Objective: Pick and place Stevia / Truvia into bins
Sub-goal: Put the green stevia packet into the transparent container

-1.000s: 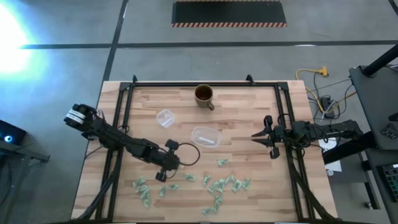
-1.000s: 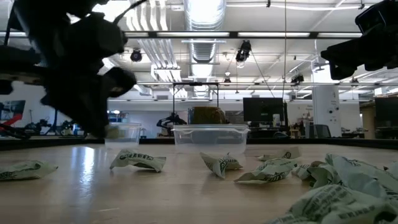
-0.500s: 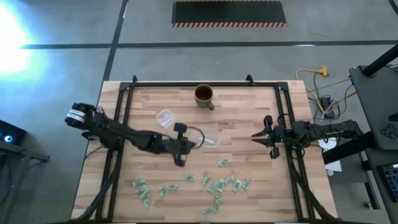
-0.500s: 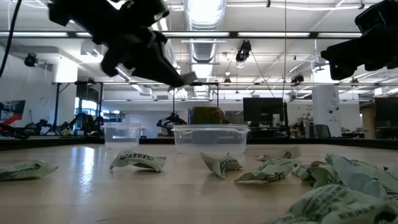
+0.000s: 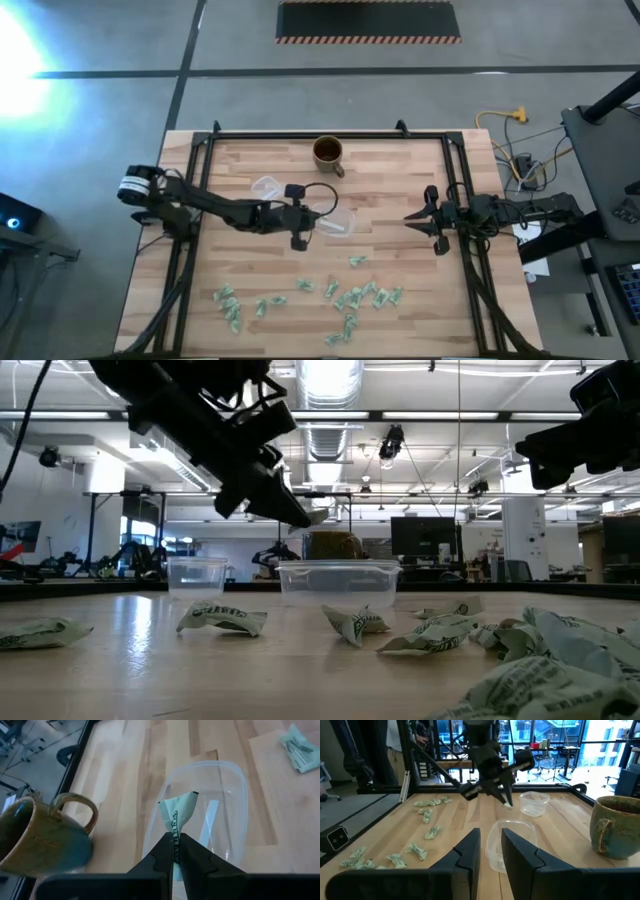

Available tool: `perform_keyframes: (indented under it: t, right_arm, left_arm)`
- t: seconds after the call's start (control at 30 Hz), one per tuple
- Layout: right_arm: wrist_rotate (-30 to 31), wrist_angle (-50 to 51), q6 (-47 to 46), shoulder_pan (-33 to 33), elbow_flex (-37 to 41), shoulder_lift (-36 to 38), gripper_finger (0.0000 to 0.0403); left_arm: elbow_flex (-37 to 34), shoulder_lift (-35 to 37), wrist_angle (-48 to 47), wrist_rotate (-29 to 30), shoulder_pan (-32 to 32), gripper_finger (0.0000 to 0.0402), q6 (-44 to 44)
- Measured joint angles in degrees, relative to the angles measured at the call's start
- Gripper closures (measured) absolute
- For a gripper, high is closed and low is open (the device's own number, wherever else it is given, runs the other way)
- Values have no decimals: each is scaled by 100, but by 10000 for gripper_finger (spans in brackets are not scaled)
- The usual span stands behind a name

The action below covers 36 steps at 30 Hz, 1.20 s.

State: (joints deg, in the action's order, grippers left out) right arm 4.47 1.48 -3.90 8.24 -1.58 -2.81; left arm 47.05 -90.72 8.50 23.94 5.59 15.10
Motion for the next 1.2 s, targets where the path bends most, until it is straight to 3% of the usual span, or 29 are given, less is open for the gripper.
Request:
perform_keyframes:
  t: [0.33, 0.63, 0.83, 1.2]
  right_arm:
    - [7, -7, -1, 0, 0, -4, 335]
    - [7, -4, -16, -1, 2, -65, 335]
    - [-248, -15, -308, 1, 4, -270, 335]
    - [-481, -1348, 46, 1, 83, -1430, 335]
  left_arm:
    - [209, -494, 314, -98, -126, 386, 392]
    - [275, -516, 303, -107, -130, 298, 515]
    - [264, -226, 233, -110, -36, 261, 488]
    - [213, 726, -392, -448, 607, 257, 470]
